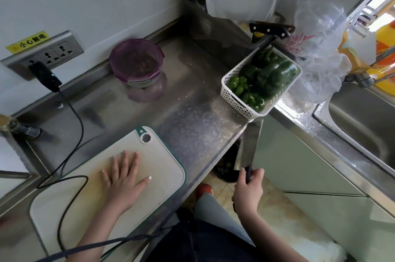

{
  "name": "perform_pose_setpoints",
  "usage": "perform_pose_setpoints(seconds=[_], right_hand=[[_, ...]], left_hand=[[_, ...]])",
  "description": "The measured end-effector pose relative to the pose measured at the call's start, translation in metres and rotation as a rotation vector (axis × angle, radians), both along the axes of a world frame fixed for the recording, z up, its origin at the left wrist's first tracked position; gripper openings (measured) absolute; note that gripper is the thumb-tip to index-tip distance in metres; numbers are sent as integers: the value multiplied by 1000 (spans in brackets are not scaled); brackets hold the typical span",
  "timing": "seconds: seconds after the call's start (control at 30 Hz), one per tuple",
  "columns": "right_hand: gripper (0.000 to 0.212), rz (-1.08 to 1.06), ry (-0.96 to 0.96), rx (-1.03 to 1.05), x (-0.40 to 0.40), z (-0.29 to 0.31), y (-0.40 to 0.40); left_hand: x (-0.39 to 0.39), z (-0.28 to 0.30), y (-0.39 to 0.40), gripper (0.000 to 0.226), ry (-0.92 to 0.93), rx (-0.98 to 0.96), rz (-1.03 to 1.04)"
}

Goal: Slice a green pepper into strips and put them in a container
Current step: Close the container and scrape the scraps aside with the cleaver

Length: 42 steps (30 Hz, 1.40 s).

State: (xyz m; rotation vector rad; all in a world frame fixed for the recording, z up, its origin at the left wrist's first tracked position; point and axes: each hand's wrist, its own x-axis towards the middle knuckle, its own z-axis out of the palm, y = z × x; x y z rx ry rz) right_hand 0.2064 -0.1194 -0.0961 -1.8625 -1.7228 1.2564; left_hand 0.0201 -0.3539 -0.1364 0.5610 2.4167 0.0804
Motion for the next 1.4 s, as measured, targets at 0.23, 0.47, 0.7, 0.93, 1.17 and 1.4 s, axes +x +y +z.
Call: perform_pose_setpoints(seconds=[0.23,0.47,0.7,0.93,1.17,1.4], right_hand=[[26,-25,7,42,24,0,5],[25,164,159,41,7,5,0],[23,238,120,-43,-3,-1,13],[22,349,-40,182,2,19,20],[22,661,7,280,-41,32,39],[35,1100,-298,473,-99,25,67]], left_hand=[[2,0,2,84,2,15,23],[3,2,2,81,5,-16,-9],[4,3,8,83,29,-41,-33],[8,7,39,80,17,-54,-75],[1,12,81,77,29,-31,-89],[-12,17,109,76,64,64,-92]])
